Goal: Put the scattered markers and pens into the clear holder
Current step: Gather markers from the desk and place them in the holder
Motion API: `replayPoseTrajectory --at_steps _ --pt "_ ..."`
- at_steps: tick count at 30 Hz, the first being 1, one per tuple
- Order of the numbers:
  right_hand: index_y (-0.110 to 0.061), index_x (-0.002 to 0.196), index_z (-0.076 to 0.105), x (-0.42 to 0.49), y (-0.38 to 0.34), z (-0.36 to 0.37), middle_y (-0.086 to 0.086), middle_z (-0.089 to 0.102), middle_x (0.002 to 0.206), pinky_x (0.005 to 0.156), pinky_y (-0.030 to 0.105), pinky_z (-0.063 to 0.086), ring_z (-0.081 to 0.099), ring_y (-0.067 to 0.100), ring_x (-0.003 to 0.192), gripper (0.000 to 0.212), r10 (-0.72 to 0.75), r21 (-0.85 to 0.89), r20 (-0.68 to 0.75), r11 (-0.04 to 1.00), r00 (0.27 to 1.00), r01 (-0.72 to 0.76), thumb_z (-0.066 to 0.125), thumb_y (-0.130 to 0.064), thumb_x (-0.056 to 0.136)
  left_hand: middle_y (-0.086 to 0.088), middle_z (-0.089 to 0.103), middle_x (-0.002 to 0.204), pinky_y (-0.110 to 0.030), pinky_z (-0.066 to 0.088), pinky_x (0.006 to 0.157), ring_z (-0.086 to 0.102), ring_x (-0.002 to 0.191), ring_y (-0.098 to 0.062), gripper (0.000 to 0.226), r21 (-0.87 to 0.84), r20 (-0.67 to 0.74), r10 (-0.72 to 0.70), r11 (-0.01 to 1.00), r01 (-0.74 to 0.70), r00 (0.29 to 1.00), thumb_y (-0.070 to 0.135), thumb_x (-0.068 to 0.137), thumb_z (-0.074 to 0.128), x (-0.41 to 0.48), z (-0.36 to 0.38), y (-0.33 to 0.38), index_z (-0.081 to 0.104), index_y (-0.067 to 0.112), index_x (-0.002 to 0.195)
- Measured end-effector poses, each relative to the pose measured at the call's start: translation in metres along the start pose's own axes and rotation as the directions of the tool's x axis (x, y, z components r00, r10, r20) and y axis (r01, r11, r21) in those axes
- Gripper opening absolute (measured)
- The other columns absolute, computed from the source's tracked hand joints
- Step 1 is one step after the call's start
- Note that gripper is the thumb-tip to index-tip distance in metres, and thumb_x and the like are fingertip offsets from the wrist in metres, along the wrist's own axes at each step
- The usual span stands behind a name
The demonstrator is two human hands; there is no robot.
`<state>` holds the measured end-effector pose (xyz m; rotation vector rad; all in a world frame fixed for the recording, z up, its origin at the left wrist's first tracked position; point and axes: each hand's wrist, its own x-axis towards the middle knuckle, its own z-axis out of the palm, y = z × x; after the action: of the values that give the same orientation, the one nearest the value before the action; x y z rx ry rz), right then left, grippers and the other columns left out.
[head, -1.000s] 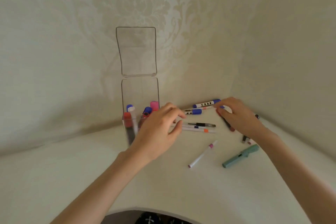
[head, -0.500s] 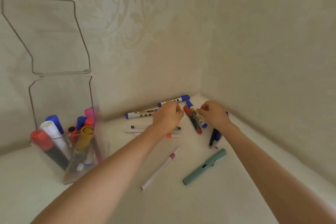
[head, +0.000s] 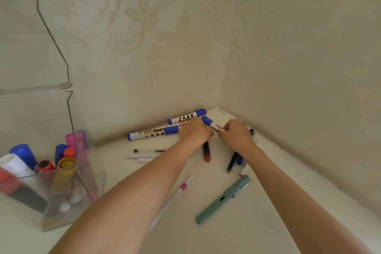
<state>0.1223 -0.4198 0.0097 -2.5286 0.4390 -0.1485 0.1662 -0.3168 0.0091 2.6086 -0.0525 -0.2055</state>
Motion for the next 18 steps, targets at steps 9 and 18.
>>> replayPoseTrajectory --at_steps 9,18 --pt "-0.029 0.140 0.022 -0.052 -0.030 -0.023 -0.002 0.052 0.091 0.064 0.036 0.057 0.067 0.027 0.084 0.066 -0.137 0.562 0.024 0.821 0.990 0.100 0.054 -0.002 0.088 0.001 0.055 0.077 -0.026 0.043 0.066 0.053 0.073 -0.013 0.017 -0.650 -0.105 0.172 0.733 -0.198 0.980 0.014 0.082 0.065 -0.046 -0.060 -0.021 0.048 0.013 0.079" --pt "-0.054 0.133 0.020 -0.134 -0.111 -0.043 0.026 0.053 0.098 0.067 0.035 0.059 0.066 0.039 0.089 0.089 -0.479 0.727 0.054 0.620 0.876 0.294 0.057 0.006 0.079 0.000 0.061 0.098 -0.026 0.058 0.075 0.069 0.086 -0.019 0.018 -0.617 -0.386 0.345 0.593 -0.517 0.856 0.009 0.085 0.062 -0.160 -0.160 -0.084 0.053 0.022 0.095"
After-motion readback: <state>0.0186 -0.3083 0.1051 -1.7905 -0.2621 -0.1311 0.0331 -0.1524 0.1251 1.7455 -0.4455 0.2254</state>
